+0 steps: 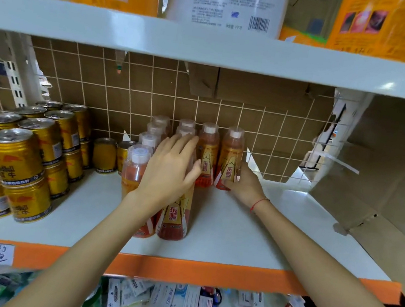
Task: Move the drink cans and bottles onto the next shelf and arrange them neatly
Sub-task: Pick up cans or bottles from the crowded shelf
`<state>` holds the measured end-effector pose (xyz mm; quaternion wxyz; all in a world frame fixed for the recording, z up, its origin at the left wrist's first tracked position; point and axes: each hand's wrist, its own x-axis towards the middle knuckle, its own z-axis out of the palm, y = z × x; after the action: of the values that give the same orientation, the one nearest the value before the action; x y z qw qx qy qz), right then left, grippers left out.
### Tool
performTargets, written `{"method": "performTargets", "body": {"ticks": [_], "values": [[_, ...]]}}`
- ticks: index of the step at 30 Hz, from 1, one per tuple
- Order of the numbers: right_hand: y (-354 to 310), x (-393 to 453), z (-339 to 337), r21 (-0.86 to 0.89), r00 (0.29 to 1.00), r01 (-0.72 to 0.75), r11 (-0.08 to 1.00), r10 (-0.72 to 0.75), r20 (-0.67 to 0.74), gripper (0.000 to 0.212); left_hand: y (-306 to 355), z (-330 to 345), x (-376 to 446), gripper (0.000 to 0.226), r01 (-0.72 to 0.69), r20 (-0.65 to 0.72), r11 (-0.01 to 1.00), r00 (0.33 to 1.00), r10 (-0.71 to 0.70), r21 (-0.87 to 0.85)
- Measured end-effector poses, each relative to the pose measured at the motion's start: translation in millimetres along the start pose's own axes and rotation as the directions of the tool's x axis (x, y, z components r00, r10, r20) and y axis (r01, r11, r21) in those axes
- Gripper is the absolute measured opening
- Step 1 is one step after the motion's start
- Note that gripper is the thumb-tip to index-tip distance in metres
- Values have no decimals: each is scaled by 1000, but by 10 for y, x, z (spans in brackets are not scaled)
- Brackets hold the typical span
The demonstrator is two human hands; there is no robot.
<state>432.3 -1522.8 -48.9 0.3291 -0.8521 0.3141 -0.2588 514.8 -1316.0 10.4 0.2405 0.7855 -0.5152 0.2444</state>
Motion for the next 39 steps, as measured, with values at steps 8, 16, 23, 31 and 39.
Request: {"method": "performTargets", "body": {"ticks": [8, 16, 23, 31, 39], "values": [[-274, -611, -27, -78, 998, 68, 995, -67, 7, 52, 31, -150, -322, 65, 4, 104, 999, 995, -8, 40], [-483, -1109, -230, -337, 968, 249, 908, -235, 83, 72, 190, -310, -591, 71, 72, 144, 996, 986, -80, 59], [-710, -1527, -364, -301, 937, 348, 888, -336, 93, 70, 349, -526, -968, 62, 169, 136, 985, 976, -172, 30], [-1182, -1882, -159, -247, 890, 455, 856, -430, 149, 69, 163, -911, -1432, 63, 294, 122, 953, 946, -301, 67], [-1939, -2082, 473, -133, 837, 540, 831, -513, 192, 71, -463, -1511, -1886, 65, 400, 86, 901, 904, -418, 169]]}}
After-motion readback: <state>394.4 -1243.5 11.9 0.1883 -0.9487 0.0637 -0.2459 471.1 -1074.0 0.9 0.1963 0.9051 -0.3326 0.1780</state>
